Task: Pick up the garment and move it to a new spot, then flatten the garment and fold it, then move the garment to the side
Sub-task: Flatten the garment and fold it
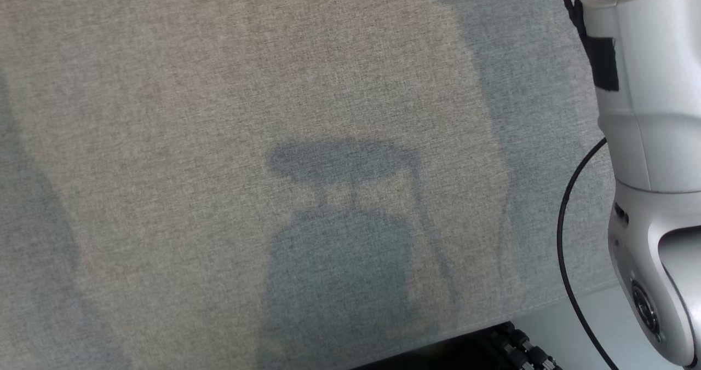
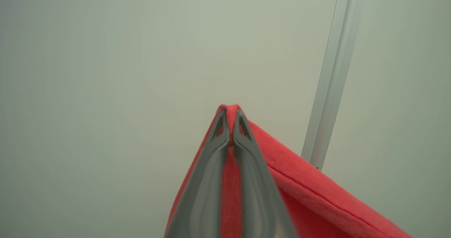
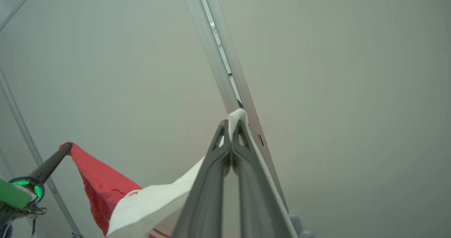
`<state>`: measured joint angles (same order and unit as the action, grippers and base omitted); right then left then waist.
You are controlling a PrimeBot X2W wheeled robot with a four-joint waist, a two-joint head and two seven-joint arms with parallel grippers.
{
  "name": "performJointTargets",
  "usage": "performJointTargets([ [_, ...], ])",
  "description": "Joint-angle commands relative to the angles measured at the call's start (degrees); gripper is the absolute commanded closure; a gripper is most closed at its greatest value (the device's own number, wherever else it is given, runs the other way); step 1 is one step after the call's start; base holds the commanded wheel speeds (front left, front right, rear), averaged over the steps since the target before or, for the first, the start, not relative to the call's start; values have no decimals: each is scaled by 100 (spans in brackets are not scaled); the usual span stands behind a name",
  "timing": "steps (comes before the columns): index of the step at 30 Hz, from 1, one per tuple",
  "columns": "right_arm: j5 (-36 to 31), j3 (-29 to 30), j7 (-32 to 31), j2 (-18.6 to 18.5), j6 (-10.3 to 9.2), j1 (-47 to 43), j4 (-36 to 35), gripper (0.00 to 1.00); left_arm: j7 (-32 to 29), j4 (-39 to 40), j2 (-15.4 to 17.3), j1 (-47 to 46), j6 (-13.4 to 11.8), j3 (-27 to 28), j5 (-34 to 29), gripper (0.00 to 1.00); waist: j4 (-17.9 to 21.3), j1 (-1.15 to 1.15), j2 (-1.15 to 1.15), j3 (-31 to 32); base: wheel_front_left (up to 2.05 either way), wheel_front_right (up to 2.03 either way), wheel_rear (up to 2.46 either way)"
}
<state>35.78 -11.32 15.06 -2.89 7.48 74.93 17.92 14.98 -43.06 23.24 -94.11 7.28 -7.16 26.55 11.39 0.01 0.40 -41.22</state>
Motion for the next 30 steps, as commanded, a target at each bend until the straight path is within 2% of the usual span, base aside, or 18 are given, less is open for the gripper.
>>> performJointTargets([
  [1, 39, -16, 21, -3, 2, -243, -99, 100, 23, 34, -42, 250, 17, 88, 207, 100, -133, -1, -40, 102, 0, 0, 0],
  [4, 26, -7, 21, -4, 2, -456, -181, 100, 19, 174, -91, 514, 20, 149, 463, 100, -212, -1, -40, 173, 0, 0, 0],
  [6, -16, 1, 21, -7, 2, -695, -276, 100, 19, 429, -107, 890, 22, 156, 702, 100, -290, -1, -40, 264, 0, 0, 0],
  [7, -105, 1, 21, -6, 2, -989, -384, 100, 19, 717, -126, 1397, 23, 229, 974, 100, -370, -1, -40, 389, 0, 0, 0],
  [8, -105, 1, 21, -6, 2, -989, -384, 100, 19, 717, -126, 1397, 23, 229, 974, 100, -370, -1, -40, 389, 0, 0, 0],
  [15, -156, 104, 21, -157, 2, -2462, -961, 100, 12, 2022, -368, 3707, 24, 388, 1779, 100, -729, -1, -40, 1037, 0, 0, 0],
  [19, -96, 16, 21, -361, 2, -3526, -1247, 100, 12, 2588, -604, 5048, 24, 554, 1933, 100, -905, -1, -40, 1435, 0, 0, 0],
  [26, 165, 179, 21, -422, 2, -5370, -1498, 100, 13, 2572, -951, 6743, 25, 321, 2139, 100, -1093, -1, -40, 2072, 0, 0, 0],
  [30, 455, 142, 2, -399, 2, -6437, -1545, 100, 13, 2428, -1140, 7569, 25, 478, 2314, 100, -1025, -1, -40, 2496, 0, 0, 0],
])
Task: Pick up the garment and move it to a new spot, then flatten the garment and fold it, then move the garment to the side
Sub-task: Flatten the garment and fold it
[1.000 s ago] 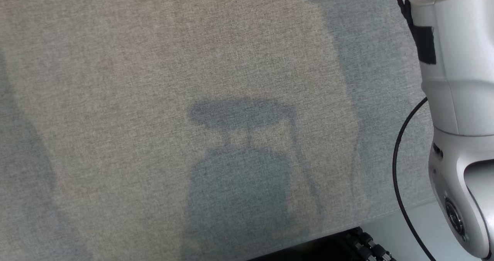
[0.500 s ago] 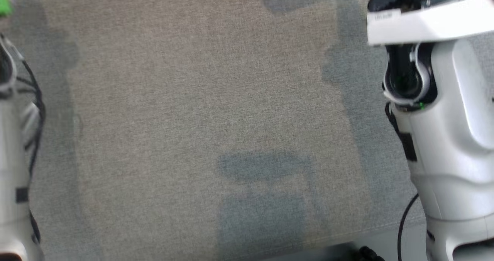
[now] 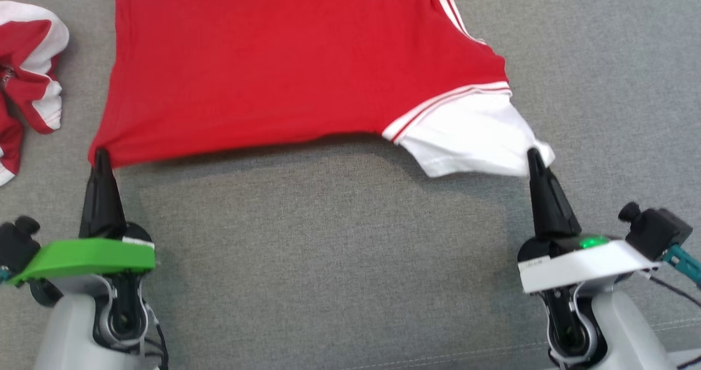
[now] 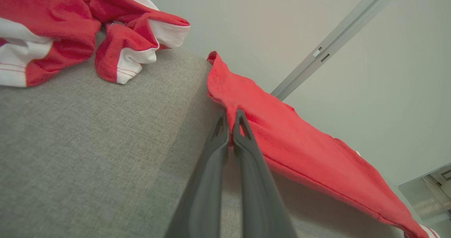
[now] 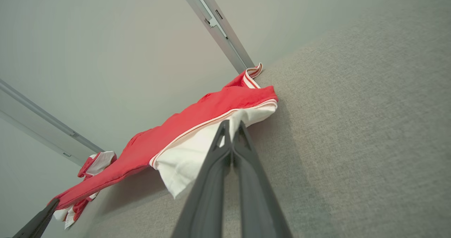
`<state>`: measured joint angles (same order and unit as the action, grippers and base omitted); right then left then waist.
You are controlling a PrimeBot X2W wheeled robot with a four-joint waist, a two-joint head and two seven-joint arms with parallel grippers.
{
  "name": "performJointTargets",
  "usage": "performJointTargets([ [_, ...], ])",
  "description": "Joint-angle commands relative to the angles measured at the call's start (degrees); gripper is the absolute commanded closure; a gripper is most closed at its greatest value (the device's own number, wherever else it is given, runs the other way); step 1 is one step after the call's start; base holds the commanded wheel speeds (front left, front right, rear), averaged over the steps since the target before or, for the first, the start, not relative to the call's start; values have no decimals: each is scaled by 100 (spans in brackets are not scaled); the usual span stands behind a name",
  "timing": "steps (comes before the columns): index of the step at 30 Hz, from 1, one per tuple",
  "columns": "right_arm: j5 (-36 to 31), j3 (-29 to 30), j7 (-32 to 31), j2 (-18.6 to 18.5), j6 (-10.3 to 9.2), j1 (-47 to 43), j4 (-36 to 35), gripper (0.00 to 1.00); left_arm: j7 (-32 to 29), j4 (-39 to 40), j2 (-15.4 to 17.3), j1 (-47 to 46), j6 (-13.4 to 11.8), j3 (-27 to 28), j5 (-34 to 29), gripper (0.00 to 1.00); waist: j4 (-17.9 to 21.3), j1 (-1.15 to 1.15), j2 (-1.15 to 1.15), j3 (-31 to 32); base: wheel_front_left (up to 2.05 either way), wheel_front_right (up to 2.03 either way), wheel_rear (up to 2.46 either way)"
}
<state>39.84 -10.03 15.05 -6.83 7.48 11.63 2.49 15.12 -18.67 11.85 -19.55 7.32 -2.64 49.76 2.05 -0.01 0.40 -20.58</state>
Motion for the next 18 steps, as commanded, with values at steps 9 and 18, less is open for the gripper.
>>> performJointTargets([
  [9, 297, -73, -41, 97, 2, -1443, 185, 100, -1, -80, -431, 1502, 16, 300, 180, 100, 56, 1, -40, 1014, 0, 0, 0],
  [18, 433, -314, -119, 185, 2, -2032, 319, 100, -1, 60, -636, 2365, 16, 365, 271, 100, 91, 1, -40, 1365, 0, 0, 0],
])
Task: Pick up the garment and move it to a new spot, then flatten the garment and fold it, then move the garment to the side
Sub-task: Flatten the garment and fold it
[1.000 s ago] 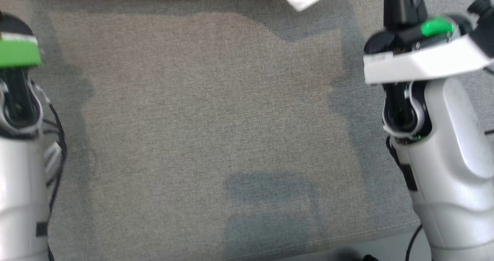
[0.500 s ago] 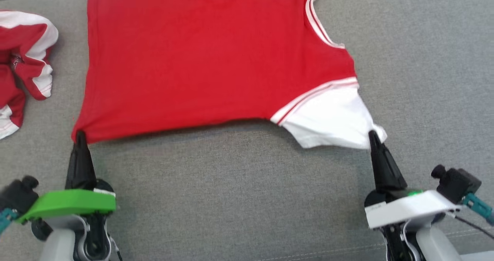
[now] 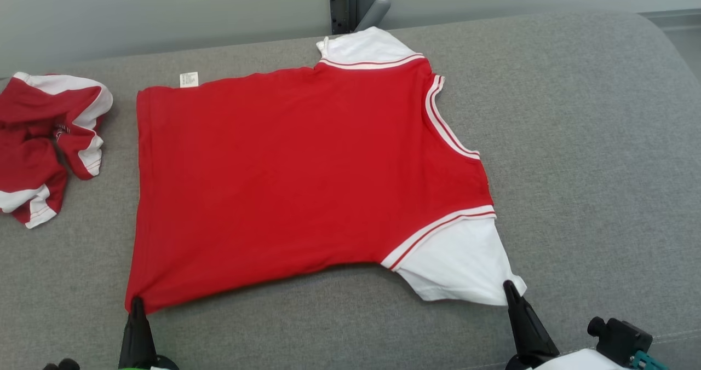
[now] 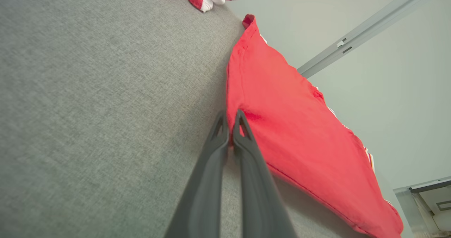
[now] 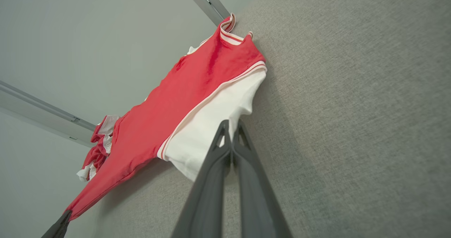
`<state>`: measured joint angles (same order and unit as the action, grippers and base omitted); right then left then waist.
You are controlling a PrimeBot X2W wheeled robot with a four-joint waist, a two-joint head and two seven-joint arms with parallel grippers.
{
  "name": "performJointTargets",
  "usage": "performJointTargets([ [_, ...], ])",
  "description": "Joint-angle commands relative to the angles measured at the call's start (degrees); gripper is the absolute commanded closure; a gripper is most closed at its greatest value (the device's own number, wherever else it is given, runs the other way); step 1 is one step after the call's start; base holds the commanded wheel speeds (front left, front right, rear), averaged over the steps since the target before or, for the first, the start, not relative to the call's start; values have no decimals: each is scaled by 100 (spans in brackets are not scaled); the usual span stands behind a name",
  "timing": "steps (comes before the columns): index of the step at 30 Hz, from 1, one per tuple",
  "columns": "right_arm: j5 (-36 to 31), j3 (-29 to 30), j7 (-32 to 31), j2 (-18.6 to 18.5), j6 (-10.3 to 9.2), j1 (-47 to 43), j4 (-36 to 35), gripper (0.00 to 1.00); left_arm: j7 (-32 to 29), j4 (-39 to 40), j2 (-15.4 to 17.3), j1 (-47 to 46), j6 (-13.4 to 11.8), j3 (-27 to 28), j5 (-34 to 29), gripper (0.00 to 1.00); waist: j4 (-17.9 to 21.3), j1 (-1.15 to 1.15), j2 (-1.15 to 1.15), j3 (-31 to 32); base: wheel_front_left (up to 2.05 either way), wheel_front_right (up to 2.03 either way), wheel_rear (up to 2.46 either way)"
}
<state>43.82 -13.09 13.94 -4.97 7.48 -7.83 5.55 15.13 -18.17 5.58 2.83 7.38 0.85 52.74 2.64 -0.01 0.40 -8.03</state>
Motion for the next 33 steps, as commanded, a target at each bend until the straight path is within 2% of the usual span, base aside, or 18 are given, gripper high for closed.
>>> performJointTargets([
  [1, 36, -7, -8, -1, 2, -86, 12, 100, -3, 10, -9, 127, 11, 16, -27, 100, 32, 1, -40, 111, 0, 0, 0],
  [11, 174, -104, -152, -43, 2, -375, -16, 100, -2, 182, 23, 585, 11, 35, 187, 100, 98, 1, -40, 211, 0, 0, 0],
  [18, 368, -193, -19, -190, 2, -94, 214, 100, -2, 241, 70, 592, 11, -95, 329, 100, 109, 1, -40, 228, 0, 0, 0],
  [24, 454, -265, 99, -309, 2, 431, 478, 100, -2, 2, -39, 120, 11, -98, 568, 100, 50, 1, -40, 206, 0, 0, 0],
  [33, 27, 82, 128, -11, 1, 1717, 1106, 100, -14, -1061, -79, -1546, -88, -264, 456, 100, -147, 1, -40, -98, 0, 0, 0],
])
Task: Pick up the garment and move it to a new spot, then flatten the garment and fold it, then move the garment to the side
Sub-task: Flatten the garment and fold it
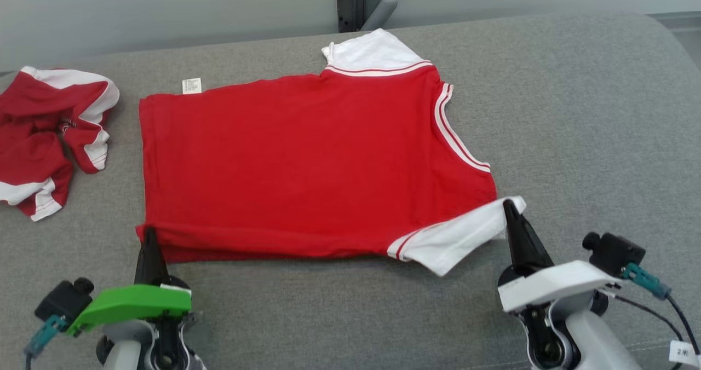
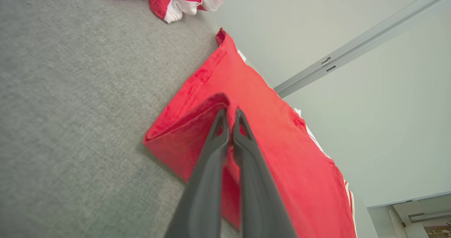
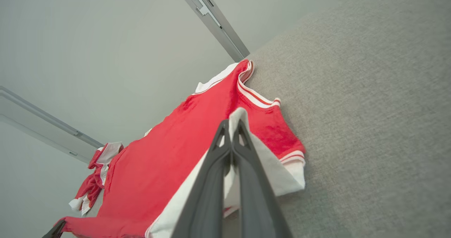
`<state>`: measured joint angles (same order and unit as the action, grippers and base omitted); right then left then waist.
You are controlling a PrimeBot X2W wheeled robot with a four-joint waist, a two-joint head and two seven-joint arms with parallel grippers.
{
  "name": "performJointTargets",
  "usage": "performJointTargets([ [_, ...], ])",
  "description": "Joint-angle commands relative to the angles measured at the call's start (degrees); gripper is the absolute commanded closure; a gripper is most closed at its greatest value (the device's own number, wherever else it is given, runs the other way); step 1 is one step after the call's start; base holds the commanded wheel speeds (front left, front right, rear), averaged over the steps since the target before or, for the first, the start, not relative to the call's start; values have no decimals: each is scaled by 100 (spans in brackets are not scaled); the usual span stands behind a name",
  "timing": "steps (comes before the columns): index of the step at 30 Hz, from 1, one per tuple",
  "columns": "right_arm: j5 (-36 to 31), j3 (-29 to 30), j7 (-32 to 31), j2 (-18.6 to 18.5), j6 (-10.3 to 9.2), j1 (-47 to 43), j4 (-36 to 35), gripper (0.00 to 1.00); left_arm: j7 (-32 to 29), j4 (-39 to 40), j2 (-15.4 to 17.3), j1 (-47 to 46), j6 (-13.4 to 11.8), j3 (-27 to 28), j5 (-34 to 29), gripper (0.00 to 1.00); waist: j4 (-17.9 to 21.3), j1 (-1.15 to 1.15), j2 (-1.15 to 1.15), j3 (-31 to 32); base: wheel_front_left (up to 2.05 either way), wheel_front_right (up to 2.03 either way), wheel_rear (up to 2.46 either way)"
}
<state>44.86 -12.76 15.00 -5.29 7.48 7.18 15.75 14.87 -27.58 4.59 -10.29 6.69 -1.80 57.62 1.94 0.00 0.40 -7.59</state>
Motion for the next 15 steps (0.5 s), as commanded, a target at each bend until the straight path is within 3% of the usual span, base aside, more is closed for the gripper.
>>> performJointTargets([
  [1, -114, 88, 21, 55, 2, 390, 179, 100, 13, -261, 19, -423, -33, -18, -62, 100, -93, 0, -40, -203, 0, 0, 0],
  [6, -239, 254, 23, 180, 2, 1357, 870, 100, 25, -1119, 63, -1279, -202, -2, -264, 100, -100, 0, -40, -514, 0, 0, 0],
  [15, -248, 176, 25, 236, 2, 2635, 2031, 100, 34, -1906, -5, -2088, -110, 295, -576, 100, -130, 0, -40, -901, 0, 0, 0],
])
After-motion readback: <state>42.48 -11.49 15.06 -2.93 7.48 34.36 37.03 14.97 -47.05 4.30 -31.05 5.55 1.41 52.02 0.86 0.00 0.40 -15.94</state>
